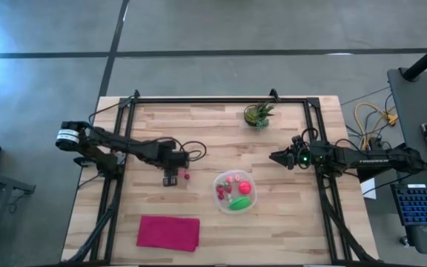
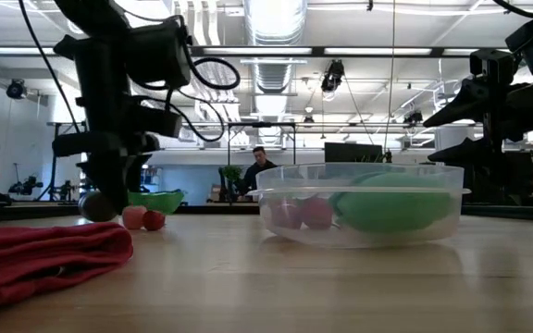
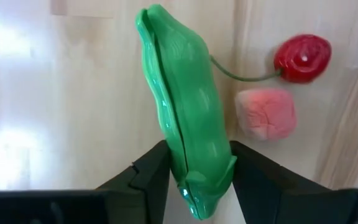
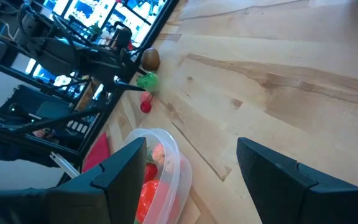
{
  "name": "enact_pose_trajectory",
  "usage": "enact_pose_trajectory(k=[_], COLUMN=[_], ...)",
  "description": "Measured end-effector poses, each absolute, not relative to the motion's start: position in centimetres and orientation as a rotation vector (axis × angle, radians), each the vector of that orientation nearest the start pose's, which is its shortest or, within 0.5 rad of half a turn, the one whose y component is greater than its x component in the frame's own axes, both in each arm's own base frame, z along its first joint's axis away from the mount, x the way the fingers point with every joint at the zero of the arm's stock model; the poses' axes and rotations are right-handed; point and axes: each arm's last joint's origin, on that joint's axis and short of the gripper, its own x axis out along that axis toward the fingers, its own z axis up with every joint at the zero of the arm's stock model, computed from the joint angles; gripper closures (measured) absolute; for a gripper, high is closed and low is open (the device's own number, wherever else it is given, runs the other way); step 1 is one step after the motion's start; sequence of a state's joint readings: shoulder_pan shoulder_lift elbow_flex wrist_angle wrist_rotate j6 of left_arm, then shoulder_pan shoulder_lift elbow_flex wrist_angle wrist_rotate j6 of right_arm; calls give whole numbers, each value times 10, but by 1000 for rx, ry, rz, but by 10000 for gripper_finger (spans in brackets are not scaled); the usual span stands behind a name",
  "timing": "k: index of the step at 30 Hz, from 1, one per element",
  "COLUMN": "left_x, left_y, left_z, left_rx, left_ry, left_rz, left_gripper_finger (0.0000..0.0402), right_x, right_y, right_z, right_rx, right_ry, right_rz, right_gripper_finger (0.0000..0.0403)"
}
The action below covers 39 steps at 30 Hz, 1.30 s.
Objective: Pick and placing Produce into tupperware
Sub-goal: Put the green pea into the container
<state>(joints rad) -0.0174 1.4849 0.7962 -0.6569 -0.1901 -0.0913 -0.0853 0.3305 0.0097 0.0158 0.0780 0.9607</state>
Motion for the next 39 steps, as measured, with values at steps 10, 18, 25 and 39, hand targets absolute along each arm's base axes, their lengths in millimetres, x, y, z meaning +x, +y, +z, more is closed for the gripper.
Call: enact_pose_trajectory(k=[10,18,25,39], left_x=[274,319,355,408], left_y=[3,-18,-45,-71], left_z=[223,293,264,208], left_rx=[73,-169,-293,-400], left_ry=[1188,729,679,966], left_rz=[249,-158,-267,-202], left_gripper_finger=[267,268,257,252], right_x=[113,113,113,113], right_y=[-12,-12,-12,-12], right_z=[140,140,140,139], right_rx=[957,959,959,988], right_ry=[203,202,203,211], right_rz=[-296,-297,-297,-295], right_gripper_finger=[161,161,161,161])
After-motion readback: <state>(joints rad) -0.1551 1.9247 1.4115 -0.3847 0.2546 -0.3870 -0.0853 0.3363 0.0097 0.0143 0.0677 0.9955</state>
